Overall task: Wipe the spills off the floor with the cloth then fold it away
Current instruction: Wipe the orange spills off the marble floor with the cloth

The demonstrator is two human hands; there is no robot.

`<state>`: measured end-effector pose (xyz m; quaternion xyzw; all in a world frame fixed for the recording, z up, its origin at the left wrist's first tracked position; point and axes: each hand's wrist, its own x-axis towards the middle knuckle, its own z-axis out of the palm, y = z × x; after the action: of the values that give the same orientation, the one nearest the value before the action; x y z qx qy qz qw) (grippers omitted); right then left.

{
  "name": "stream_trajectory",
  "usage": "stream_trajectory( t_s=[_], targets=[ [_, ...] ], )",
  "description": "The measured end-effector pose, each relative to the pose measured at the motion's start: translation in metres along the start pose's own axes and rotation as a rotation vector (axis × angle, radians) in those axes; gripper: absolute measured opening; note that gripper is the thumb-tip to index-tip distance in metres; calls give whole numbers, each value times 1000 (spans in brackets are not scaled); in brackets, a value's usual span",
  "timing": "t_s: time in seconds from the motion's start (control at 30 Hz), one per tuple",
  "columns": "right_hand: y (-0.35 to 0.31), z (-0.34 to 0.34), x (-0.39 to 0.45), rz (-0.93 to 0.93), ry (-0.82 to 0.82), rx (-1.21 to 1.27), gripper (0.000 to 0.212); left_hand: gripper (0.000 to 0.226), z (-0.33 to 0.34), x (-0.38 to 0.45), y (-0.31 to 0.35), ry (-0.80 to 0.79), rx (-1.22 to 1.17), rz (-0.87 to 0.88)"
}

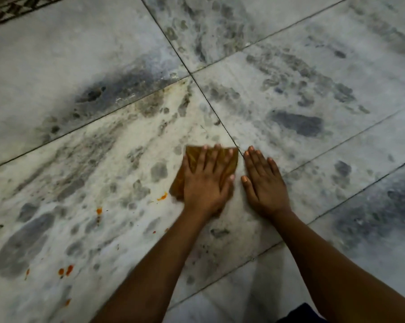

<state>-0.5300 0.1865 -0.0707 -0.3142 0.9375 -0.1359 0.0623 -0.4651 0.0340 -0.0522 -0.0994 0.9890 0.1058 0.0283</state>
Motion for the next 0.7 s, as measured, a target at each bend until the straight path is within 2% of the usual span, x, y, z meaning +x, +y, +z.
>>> stream_trajectory(
  t_s=[0.07,0.13,0.23,0.37,0.43,0.53,0.63,0.7],
  targets=[
    [0,1,-2,-6,-7,-8,61,58,4,-39,1,5,18,-6],
    [-1,1,-2,-2,-3,-16,61,59,4,-39,-9,6,46,-5],
    [-1,4,-2,0,-1,-23,61,60,-2,6,-18,-25,89,5],
    [-2,3,-2,1,-1,-14,61,61,-13,86,-33,-50,55,-145],
    [-1,3,-2,-1,6,-6,60,61,-11,89,-29,-12,36,-161],
    [-1,3,-2,-4,10,-6,60,61,2,27,-2,44,-12,-108],
    [1,3,-2,-17,10,-11,61,59,10,-55,22,26,-15,-33],
    [2,4,-1,-29,14,-19,62,58,9,-65,18,-5,-2,-4]
  ],
)
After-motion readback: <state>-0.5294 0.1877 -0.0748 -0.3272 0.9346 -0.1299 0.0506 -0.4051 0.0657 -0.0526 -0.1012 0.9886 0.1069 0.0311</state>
